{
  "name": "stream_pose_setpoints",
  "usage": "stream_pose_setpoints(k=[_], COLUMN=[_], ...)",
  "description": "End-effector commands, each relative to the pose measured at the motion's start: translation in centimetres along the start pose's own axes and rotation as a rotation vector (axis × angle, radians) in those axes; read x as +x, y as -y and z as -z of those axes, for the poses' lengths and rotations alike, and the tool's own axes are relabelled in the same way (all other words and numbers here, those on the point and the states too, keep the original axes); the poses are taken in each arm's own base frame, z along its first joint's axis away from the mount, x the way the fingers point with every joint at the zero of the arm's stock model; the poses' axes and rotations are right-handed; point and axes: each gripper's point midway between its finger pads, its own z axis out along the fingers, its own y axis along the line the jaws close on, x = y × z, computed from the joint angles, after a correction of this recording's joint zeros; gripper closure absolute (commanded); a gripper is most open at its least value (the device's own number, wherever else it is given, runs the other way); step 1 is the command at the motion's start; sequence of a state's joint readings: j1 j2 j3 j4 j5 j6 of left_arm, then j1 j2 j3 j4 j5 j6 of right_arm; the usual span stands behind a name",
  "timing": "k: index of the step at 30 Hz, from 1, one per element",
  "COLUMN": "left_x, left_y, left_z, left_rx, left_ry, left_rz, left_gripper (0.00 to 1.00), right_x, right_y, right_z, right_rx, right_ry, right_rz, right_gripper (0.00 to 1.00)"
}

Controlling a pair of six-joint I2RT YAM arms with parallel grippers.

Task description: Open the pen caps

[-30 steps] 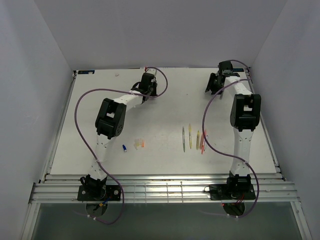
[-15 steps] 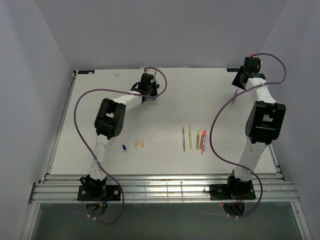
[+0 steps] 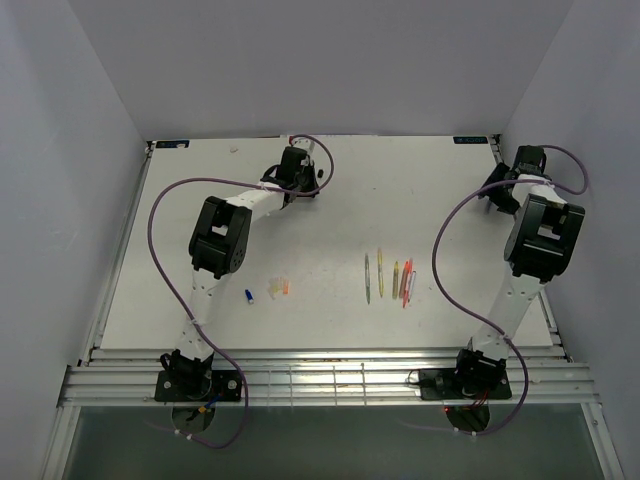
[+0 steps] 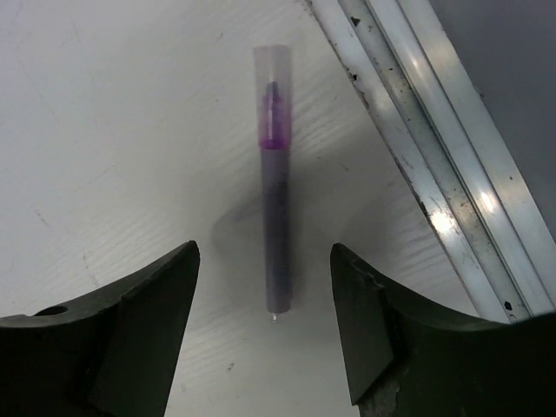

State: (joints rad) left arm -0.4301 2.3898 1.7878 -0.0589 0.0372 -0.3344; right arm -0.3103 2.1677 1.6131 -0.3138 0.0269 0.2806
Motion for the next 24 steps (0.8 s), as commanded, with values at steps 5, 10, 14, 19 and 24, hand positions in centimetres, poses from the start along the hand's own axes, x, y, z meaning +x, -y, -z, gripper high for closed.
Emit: stream_pose_setpoints(k=[5,10,14,19,24], left_x=[-3.1,-3.5,-2.9,-2.5,-2.9], left_y=[2.7,2.8,2.6,2.7,2.9], left_z=[2.6,2.8,2.9,3.2,3.5], left_rx=[0.074,0.073,0.071,0.077,0.078], left_ry=[0.037,0.044,0.030,0.022,0.028], left_rz=[-0.002,-0.007,-0.002,0.009,0.018], left_gripper=[1.00,1.00,1.00,1.00,1.00], right_x=[-0.1,1.4,3.0,4.3,5.1], right_y=[-0.8,1.8,3.1,3.2,2.3], right_z=[-1.4,-1.9,-2.1,-2.0,-2.0], right_rx=[-0.061,0.088,0.155,0.202,0.189], right_ry=[-0.013,-0.073,-0.133,-0.178,-0.221], right_rz=[-0.001,-0.006,-0.010,0.039,0.088], right_gripper=[0.35,0.45,0.48,0.51,0.54])
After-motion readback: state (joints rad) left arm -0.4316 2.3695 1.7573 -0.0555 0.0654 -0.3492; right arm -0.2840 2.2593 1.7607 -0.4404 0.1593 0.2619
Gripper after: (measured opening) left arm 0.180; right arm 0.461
